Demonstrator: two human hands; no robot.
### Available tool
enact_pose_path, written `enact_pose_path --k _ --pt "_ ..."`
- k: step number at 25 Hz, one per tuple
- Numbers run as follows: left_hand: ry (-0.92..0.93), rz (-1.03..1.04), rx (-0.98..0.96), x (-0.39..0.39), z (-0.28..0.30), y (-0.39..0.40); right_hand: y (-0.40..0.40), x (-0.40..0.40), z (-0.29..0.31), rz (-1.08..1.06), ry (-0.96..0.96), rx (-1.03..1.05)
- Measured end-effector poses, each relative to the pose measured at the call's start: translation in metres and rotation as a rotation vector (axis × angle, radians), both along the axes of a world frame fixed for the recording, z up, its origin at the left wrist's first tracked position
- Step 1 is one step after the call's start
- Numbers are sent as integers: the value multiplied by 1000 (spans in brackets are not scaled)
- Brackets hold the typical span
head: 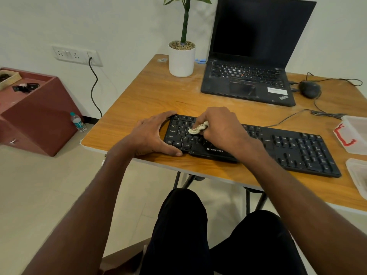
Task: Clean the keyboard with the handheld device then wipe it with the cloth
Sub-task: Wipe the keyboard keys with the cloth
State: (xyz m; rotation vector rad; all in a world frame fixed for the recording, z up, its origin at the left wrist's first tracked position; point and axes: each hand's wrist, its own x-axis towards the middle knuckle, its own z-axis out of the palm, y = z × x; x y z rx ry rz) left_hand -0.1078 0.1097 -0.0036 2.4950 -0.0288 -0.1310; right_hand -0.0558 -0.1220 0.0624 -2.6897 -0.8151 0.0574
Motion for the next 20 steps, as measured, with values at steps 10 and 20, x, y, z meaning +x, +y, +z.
enact_pose_path --k 10,20 --pt "3 -7 -7 0 -1 0 3 -9 2 -18 -32 29" --pt "16 -1 -39 0 1 0 -32 -14 0 -158 -14 52"
